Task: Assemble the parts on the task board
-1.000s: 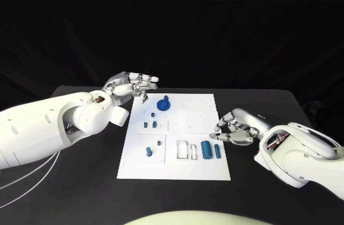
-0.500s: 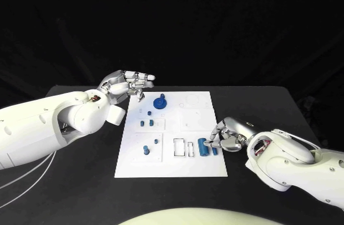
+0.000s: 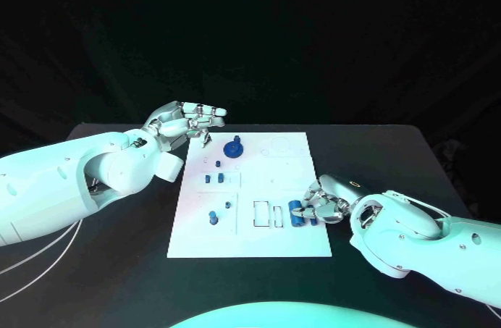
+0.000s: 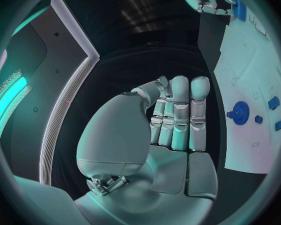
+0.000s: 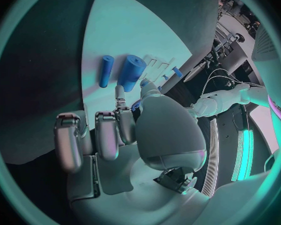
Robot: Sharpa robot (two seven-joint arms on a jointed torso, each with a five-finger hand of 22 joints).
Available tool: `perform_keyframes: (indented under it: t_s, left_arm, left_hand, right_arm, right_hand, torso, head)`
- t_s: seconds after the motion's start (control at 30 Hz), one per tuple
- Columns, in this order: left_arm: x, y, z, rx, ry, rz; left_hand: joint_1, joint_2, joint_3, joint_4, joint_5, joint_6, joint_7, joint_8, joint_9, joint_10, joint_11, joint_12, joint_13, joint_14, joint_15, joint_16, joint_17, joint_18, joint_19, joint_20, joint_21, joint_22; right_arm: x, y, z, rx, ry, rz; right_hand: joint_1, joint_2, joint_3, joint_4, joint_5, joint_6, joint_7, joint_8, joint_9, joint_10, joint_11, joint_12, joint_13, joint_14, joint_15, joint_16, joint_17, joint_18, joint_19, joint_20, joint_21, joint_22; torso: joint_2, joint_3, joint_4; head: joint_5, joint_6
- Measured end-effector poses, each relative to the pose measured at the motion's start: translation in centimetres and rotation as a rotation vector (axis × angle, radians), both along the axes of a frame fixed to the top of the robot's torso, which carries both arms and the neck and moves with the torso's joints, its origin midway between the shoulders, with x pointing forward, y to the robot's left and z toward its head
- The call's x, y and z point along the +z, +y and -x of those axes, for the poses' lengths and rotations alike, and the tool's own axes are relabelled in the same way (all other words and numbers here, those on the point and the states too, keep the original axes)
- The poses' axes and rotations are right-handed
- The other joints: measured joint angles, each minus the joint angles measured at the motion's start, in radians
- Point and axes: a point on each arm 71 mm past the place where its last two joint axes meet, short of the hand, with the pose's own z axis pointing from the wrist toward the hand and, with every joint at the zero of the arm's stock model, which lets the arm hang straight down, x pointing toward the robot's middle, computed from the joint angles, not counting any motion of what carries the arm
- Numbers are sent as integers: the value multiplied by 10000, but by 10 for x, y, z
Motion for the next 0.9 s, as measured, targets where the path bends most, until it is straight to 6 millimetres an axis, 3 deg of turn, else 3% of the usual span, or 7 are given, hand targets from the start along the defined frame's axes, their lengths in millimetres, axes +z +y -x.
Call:
perform_keyframes:
  t_s: [0.2, 0.9]
  left_arm:
    - [0, 0, 0, -7, 1, 2]
    - [0, 0, 0, -55, 25, -7]
  left_hand:
    - [-118, 118, -95, 72, 0, -35, -35, 31, 0, -71, 0, 60, 12, 0, 0, 0, -12, 0, 0, 0, -49, -48]
    - [-158, 78, -94, 72, 0, -72, 2, 31, 0, -70, 1, 60, 10, 0, 0, 0, -11, 0, 0, 0, -57, -48]
  right_arm:
    - [-4, 4, 1, 91, 139, 114]
    - [-16, 12, -3, 242, 139, 375]
  right_hand:
    - [0, 0, -124, 124, 0, -33, 33, 40, 81, 0, 0, 0, -1, 0, 0, 0, -1, 0, 0, 1, 0, 0]
    - [81, 81, -208, 96, -6, -64, -3, 210, 212, 0, 0, 0, -3, 0, 1, -1, -3, 1, 0, 2, -37, -2]
  torso:
    - [12, 3, 12]
    - [35, 9, 66]
  head:
    - [23, -9]
    - [21, -46]
